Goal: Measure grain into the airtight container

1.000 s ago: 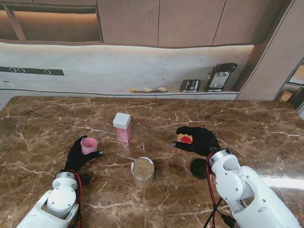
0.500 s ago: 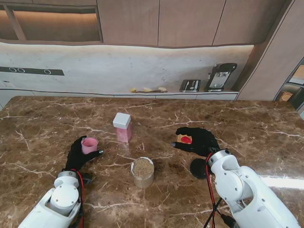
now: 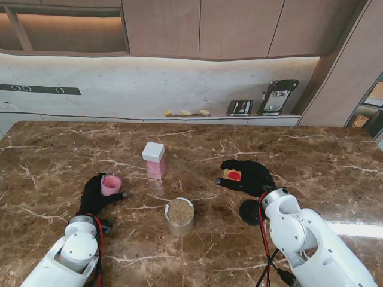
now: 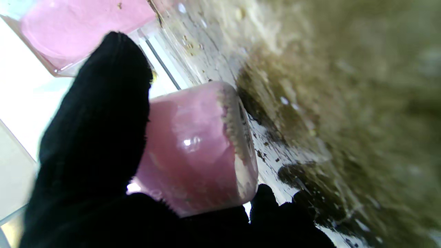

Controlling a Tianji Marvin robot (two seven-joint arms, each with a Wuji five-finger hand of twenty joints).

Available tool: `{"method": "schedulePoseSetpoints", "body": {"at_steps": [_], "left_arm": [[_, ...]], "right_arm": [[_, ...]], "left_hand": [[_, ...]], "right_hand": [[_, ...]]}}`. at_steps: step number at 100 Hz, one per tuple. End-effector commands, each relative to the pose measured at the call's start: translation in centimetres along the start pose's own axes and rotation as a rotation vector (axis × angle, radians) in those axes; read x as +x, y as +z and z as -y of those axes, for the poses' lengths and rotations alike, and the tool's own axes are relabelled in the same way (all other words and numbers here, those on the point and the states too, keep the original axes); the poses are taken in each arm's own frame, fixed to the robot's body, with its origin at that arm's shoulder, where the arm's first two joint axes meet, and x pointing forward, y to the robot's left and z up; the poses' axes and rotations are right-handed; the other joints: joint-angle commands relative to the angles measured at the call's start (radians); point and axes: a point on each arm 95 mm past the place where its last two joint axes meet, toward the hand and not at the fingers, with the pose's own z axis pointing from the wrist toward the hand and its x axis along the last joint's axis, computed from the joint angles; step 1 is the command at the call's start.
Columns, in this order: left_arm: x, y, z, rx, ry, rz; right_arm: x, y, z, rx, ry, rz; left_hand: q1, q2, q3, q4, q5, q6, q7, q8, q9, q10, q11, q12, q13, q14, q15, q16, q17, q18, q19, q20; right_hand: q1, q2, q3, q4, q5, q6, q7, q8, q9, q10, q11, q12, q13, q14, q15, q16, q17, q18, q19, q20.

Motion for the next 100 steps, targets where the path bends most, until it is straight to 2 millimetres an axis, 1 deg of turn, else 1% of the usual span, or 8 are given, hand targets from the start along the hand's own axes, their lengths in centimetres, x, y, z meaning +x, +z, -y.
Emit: {"method": "schedulePoseSetpoints", "body": {"at_steps": [1, 9, 29, 45, 62, 72, 83, 100], "left_arm": [[-2.2, -1.1, -0.5, -0.027, 0.024, 0.061], [-2.3, -1.2, -0.4, -0.028, 0.031, 0.065], [-2.6, -1.5, -0.2, -0.033, 0.052, 0.075], [-2.9, -1.8, -0.1, -0.034, 0.065, 0.079], [-3.2, -2.0, 0.0, -0.042, 0.082, 0.08], [-3.4, -2.0, 0.1, -0.049, 0.095, 0.082], [-3.6, -2.2, 0.1, -0.054, 0.101, 0.086], [-3.8, -2.4, 0.1, -0.066, 0.116, 0.089]], "right_arm": [[-0.1, -0.1, 0.5, 0.017, 0.011, 0.005], [-0.1, 0.0, 0.5, 0.012, 0.013, 0.003], [-0.2, 0.0, 0.5, 0.009, 0.014, 0.002], [-0.3, 0.0, 0.6, 0.006, 0.017, 0.003], [-0.2, 0.1, 0.7, 0.004, 0.022, 0.002], [-0.3, 0.2, 0.7, 0.003, 0.024, 0.0], [-0.3, 0.2, 0.8, 0.002, 0.027, 0.001], [-0.4, 0.2, 0.8, 0.002, 0.03, 0.004]], "left_hand": [[0.084, 0.199, 0.229, -0.033, 0.179, -0.11, 0.026, 0.005, -0.047, -0.032, -0.011, -0.019, -0.033, 0.021, -0.037, -0.018, 0.011, 0.173, 0.0, -0.011], [0.089, 0.198, 0.237, -0.033, 0.174, -0.102, 0.008, 0.003, -0.035, -0.023, 0.014, -0.002, -0.032, 0.023, -0.035, -0.018, 0.011, 0.171, 0.001, -0.011], [0.069, 0.182, 0.279, -0.038, 0.15, -0.079, -0.05, 0.024, -0.049, -0.017, -0.017, -0.014, -0.033, 0.025, -0.036, -0.017, 0.012, 0.169, 0.001, -0.011], [0.065, 0.175, 0.286, -0.041, 0.141, -0.085, -0.062, 0.029, -0.05, -0.012, -0.015, -0.011, -0.033, 0.029, -0.034, -0.016, 0.011, 0.17, 0.001, -0.011], [0.01, 0.159, 0.348, -0.048, 0.101, -0.091, -0.112, 0.053, -0.054, -0.005, -0.021, -0.011, -0.035, 0.034, -0.035, -0.015, 0.011, 0.173, 0.0, -0.011], [-0.055, 0.165, 0.436, -0.033, 0.054, -0.092, -0.157, 0.077, -0.057, 0.004, -0.035, -0.014, -0.035, 0.035, -0.038, -0.023, 0.01, 0.175, 0.0, -0.011], [-0.072, 0.169, 0.463, -0.016, 0.031, -0.091, -0.158, 0.09, -0.059, 0.009, -0.037, -0.011, -0.035, 0.036, -0.039, -0.027, 0.011, 0.174, 0.0, -0.011], [-0.081, 0.161, 0.471, -0.008, 0.022, -0.095, -0.161, 0.095, -0.061, 0.011, -0.04, -0.009, -0.035, 0.039, -0.038, -0.027, 0.01, 0.176, 0.0, -0.011]], "right_hand": [[0.028, 0.006, -0.02, 0.048, 0.013, -0.016, 0.008, -0.006, 0.007, -0.007, 0.006, 0.013, 0.019, 0.008, 0.01, 0.013, 0.003, 0.012, 0.027, 0.013], [0.028, 0.006, -0.02, 0.048, 0.014, -0.018, 0.008, -0.006, 0.009, -0.007, 0.007, 0.014, 0.024, 0.007, 0.012, 0.014, 0.008, 0.013, 0.031, 0.014], [0.027, 0.005, -0.02, 0.048, 0.013, -0.016, 0.008, -0.006, 0.009, -0.006, 0.007, 0.014, 0.023, 0.006, 0.012, 0.015, 0.007, 0.013, 0.033, 0.014], [0.03, 0.005, -0.02, 0.048, 0.013, -0.016, 0.008, -0.007, 0.011, -0.007, 0.008, 0.014, 0.028, 0.008, 0.014, 0.016, 0.011, 0.014, 0.037, 0.015], [0.03, 0.005, -0.02, 0.048, 0.011, -0.015, 0.007, -0.007, 0.012, -0.008, 0.008, 0.015, 0.028, 0.008, 0.014, 0.016, 0.011, 0.013, 0.039, 0.014], [0.03, 0.004, -0.019, 0.048, 0.012, -0.015, 0.008, -0.008, 0.011, -0.006, 0.008, 0.015, 0.028, 0.007, 0.014, 0.016, 0.012, 0.013, 0.04, 0.014], [0.03, 0.005, -0.019, 0.048, 0.011, -0.014, 0.008, -0.008, 0.01, -0.005, 0.007, 0.014, 0.028, 0.008, 0.014, 0.016, 0.013, 0.013, 0.04, 0.013], [0.03, 0.005, -0.02, 0.048, 0.01, -0.014, 0.008, -0.008, 0.011, -0.007, 0.008, 0.014, 0.027, 0.008, 0.014, 0.016, 0.012, 0.013, 0.041, 0.013]]}}
